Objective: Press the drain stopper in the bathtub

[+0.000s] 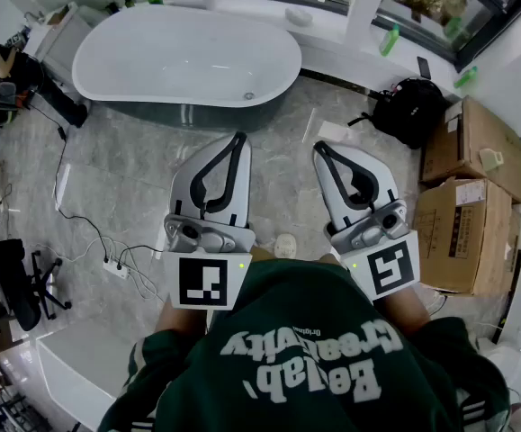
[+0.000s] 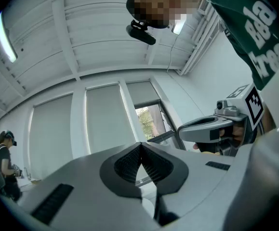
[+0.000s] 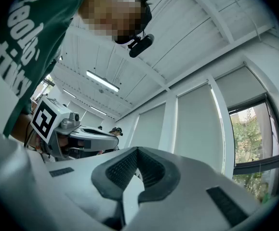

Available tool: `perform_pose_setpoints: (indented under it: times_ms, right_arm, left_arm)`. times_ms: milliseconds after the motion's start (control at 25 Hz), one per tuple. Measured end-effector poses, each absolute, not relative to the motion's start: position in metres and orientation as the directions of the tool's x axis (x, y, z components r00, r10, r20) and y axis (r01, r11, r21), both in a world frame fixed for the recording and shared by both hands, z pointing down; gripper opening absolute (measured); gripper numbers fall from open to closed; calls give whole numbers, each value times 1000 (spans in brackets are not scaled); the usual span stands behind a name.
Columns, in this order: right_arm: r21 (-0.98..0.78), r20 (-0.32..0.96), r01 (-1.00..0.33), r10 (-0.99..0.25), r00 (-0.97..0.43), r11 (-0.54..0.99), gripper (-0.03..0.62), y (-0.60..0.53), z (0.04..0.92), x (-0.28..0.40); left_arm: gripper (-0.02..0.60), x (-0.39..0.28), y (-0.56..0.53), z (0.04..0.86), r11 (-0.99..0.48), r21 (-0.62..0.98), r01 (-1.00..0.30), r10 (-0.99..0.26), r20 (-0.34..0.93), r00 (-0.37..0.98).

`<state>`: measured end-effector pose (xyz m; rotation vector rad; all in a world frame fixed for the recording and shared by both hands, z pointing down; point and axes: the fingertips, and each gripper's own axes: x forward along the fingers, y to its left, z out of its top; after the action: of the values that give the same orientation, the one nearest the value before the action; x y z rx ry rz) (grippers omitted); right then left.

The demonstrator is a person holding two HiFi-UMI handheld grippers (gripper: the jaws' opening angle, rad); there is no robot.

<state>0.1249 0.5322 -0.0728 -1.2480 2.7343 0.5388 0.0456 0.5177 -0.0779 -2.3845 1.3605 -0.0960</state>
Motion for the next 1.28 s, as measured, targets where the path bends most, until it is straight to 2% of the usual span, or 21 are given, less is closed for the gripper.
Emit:
perform_pose_setpoints:
  times_ms: [240, 520, 1280]
  right_arm:
    - [295, -218, -740, -711, -668, 605, 14, 536, -68, 129]
    - [212, -218, -750, -717, -662, 627, 14, 531, -64, 138]
    - [129, -217, -750, -720, -659, 648, 14, 537, -51, 153]
  left_arm:
    - [8, 50, 519, -73, -449, -365, -815, -844, -124, 521]
    - [8, 48, 516, -70, -447, -371, -814, -852, -100, 514]
    - [8, 40, 526, -73, -404, -373, -835, -884, -76, 461]
